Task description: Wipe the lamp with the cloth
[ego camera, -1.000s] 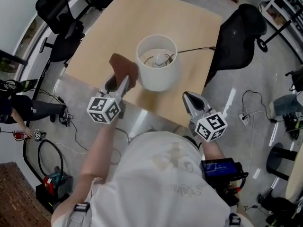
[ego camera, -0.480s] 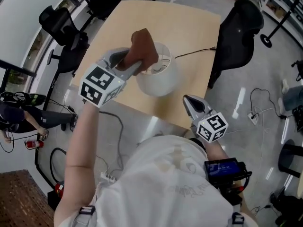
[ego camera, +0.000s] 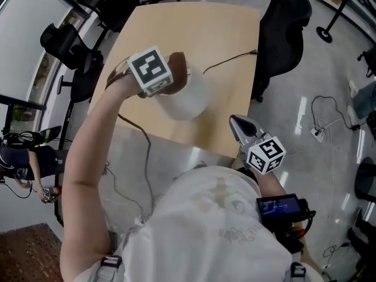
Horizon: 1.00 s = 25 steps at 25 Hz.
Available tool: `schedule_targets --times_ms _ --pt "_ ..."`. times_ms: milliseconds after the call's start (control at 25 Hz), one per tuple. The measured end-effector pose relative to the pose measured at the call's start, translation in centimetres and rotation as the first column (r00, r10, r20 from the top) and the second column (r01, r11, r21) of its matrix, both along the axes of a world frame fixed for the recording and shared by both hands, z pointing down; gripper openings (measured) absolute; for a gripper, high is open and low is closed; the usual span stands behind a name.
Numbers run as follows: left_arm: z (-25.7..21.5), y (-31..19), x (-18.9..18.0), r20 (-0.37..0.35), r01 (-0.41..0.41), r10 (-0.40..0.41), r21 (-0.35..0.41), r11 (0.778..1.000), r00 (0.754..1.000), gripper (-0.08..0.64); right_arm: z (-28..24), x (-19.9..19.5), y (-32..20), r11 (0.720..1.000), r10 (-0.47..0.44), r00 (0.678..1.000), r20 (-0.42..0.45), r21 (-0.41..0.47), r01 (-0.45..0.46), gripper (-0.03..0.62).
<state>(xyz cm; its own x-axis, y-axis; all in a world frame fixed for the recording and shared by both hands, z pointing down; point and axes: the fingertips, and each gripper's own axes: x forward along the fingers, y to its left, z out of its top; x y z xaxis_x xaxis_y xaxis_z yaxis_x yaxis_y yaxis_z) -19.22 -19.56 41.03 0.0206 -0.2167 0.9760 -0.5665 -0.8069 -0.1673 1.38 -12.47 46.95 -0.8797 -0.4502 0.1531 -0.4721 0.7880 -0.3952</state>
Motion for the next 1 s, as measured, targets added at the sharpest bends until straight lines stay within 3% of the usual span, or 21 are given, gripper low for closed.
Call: schedule_targets --times_ms 240,320,440,560,640,720,800,920,1000 --pt "1.2 0.5 0.4 0.038 -0.152 0.157 -0.111 0.982 0.987 0.163 0.1 0.6 -0.7 1.000 0.030 1.000 -0.004 -0.010 -0.030 0.012" --pt "1.1 1.3 -0.4 0.063 -0.168 0.179 -0.153 0.974 0.982 0.160 0.0 0.5 -0.8 1.000 0.029 1.000 -0.006 -0.009 -0.029 0.012" --pt "0.6 1.3 -1.6 0.137 -0.096 0.116 -0.143 0.985 0.984 0.161 -0.1 0.3 -0.8 1.000 0.020 1.000 -0.005 -0.003 -0.020 0.012" --pt "0.1 0.5 -1.9 0.163 0.004 0.004 -0.050 0.999 0.987 0.163 0.0 0.2 -0.5 1.000 0.006 1.000 -0.007 0.003 -0.006 0.012" --pt "-0.4 -0.6 -1.5 0.138 0.017 -0.022 0.037 0.999 0.990 0.163 0.0 0.3 -0.2 1.000 0.000 1.000 -0.014 -0.003 0.000 0.014" --pt "-1.9 -2.3 -0.8 0.118 -0.026 0.006 0.165 0.986 0.993 0.163 -0.1 0.4 0.1 1.000 -0.004 1.000 -0.023 -0.008 0.004 0.012" --pt "-3.4 -2.8 -0.3 0.068 -0.042 0.028 0.212 0.976 0.997 0.166 -0.4 -0.3 -0.3 1.000 -0.004 1.000 -0.014 0.010 0.004 0.014" --pt "-3.7 -0.4 0.8 -0.087 -0.029 0.036 0.083 0.996 0.996 0.166 -0.7 -1.6 -1.3 0.999 -0.009 1.000 0.011 0.041 0.008 0.014" --pt "-2.8 1.6 1.6 -0.144 -0.054 0.050 -0.018 0.998 0.988 0.166 -0.3 -0.9 -0.6 1.000 -0.013 1.000 -0.008 0.024 0.013 0.012"
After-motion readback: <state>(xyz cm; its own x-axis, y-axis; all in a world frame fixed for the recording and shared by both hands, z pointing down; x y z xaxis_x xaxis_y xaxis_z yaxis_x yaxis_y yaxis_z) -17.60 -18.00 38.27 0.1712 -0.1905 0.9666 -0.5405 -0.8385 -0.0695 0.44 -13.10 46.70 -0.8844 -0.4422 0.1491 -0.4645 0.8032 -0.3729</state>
